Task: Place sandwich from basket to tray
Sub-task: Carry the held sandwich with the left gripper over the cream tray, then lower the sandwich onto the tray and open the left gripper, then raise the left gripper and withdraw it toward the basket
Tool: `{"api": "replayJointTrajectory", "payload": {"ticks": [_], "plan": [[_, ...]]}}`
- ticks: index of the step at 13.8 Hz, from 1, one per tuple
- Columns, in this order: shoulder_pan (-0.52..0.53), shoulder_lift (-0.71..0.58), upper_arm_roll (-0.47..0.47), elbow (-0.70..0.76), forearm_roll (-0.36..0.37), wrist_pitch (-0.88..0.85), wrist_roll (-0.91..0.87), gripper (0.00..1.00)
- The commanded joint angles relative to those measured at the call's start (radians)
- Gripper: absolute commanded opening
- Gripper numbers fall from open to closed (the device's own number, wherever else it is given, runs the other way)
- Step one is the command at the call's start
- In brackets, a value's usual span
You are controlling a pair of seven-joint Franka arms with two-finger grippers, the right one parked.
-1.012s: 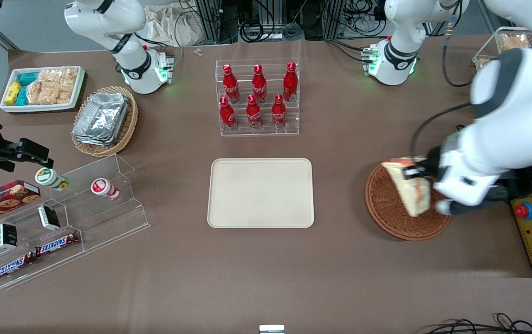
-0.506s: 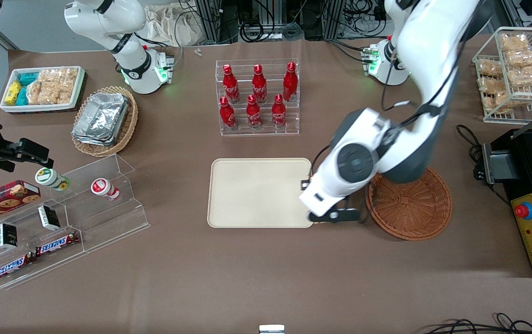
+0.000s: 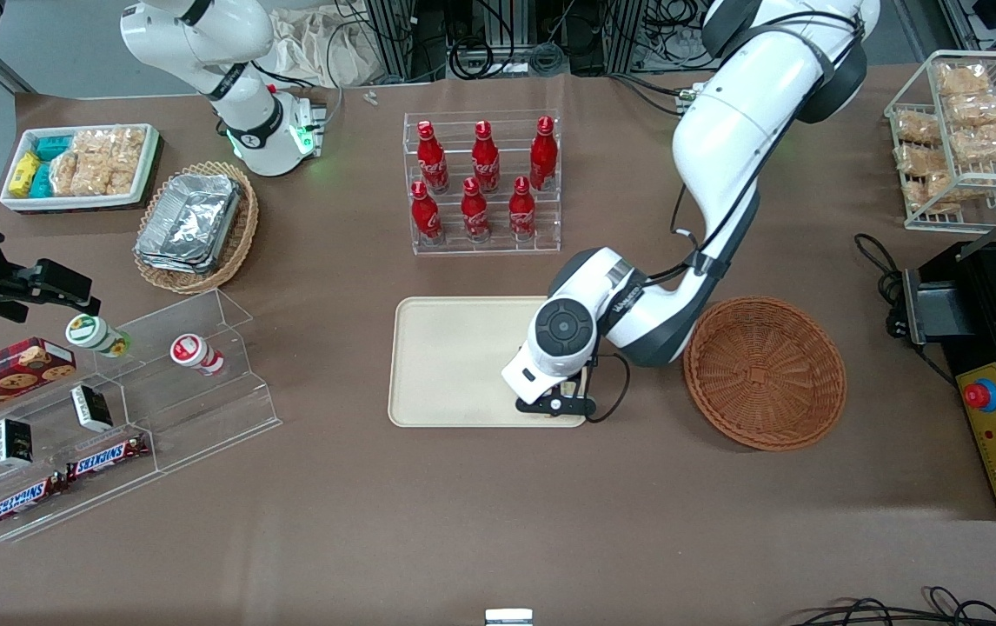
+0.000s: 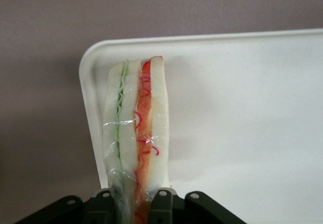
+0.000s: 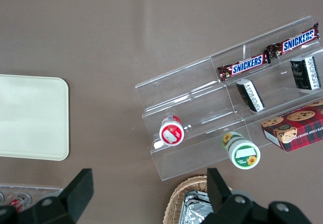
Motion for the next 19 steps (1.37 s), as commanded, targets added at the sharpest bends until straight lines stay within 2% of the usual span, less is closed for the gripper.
{"api": "replayJointTrajectory", "payload": {"ticks": [1, 2, 3, 4, 5, 8, 11, 14, 16, 19], "plan": [[-0.007, -0.008, 0.007, -0.011, 0.019, 0.001, -0.017, 0.00], [-0.011, -0.010, 0.007, -0.019, 0.018, 0.001, -0.017, 0.03], [-0.017, -0.008, 0.007, -0.020, 0.016, 0.001, -0.022, 0.27], [-0.019, -0.006, 0.007, -0.020, 0.018, 0.001, -0.042, 0.78], [-0.019, -0.003, 0.007, -0.019, 0.016, 0.000, -0.051, 1.00], [-0.017, -0.019, 0.008, -0.017, 0.019, -0.013, -0.066, 1.00], [0.009, -0.098, 0.016, -0.014, 0.019, -0.031, -0.124, 1.00], [0.099, -0.206, 0.022, -0.016, 0.000, -0.136, -0.115, 1.00], [0.122, -0.284, 0.025, -0.043, 0.012, -0.221, -0.109, 1.00], [0.222, -0.400, 0.021, -0.112, 0.000, -0.221, -0.041, 1.00]]}}
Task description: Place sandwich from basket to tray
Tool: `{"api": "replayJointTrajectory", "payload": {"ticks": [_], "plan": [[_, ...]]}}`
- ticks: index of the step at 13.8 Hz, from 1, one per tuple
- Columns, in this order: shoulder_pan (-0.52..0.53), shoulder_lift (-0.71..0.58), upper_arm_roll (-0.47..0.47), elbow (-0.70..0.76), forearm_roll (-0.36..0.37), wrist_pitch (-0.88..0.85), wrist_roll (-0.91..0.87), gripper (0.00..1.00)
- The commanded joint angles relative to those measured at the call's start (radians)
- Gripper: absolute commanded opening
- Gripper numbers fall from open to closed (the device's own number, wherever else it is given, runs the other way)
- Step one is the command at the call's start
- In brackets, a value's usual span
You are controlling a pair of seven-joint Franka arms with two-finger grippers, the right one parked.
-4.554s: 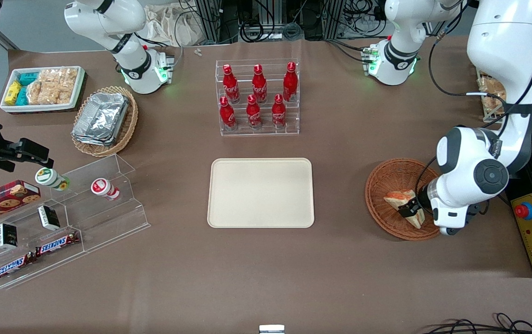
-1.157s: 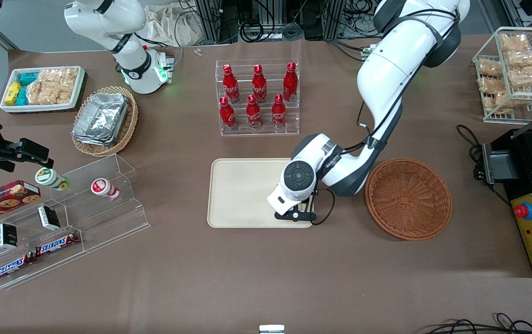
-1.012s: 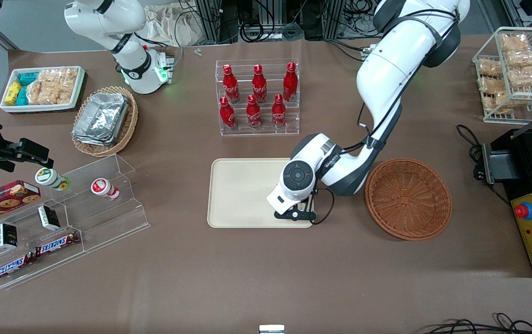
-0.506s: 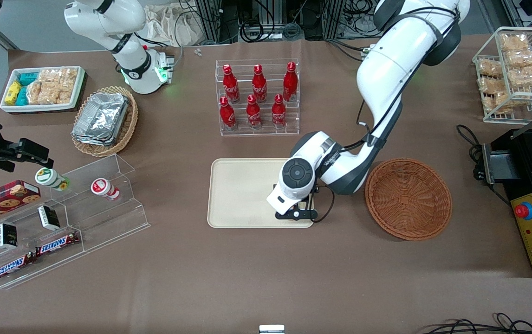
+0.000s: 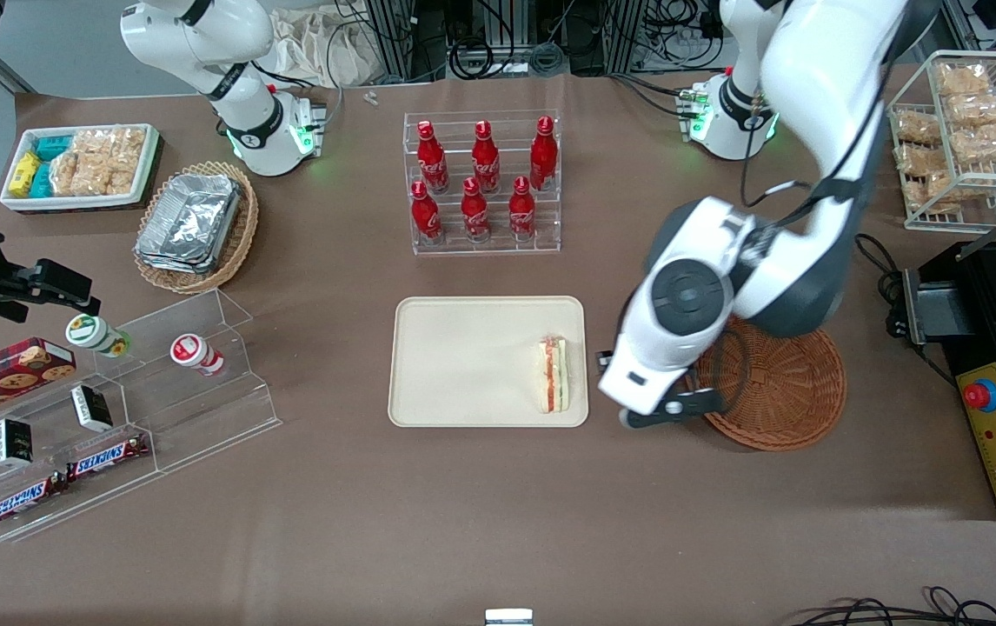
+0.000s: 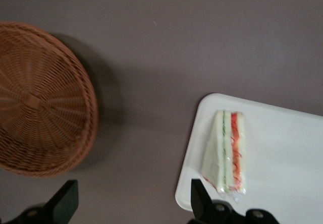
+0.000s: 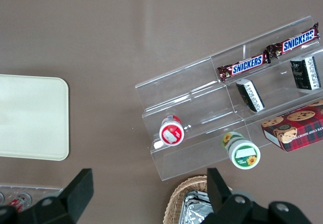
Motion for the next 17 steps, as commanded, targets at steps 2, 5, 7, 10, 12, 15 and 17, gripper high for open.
{"api": "replayJointTrajectory", "payload": {"ticks": [2, 5, 7, 10, 12, 15, 17], "plan": [[0.115, -0.139, -0.011, -0.112, -0.008, 0.006, 0.059, 1.00], [0.212, -0.170, -0.009, -0.114, -0.034, -0.026, 0.169, 1.00], [0.317, -0.198, -0.027, -0.136, -0.036, -0.052, 0.258, 1.00], [0.389, -0.299, -0.025, -0.263, -0.074, -0.017, 0.398, 1.00], [0.341, -0.369, 0.101, -0.333, -0.145, 0.000, 0.525, 1.00], [0.264, -0.390, 0.245, -0.335, -0.166, -0.012, 0.645, 1.00], [0.260, -0.339, 0.245, -0.250, -0.154, -0.028, 0.700, 1.00]]}}
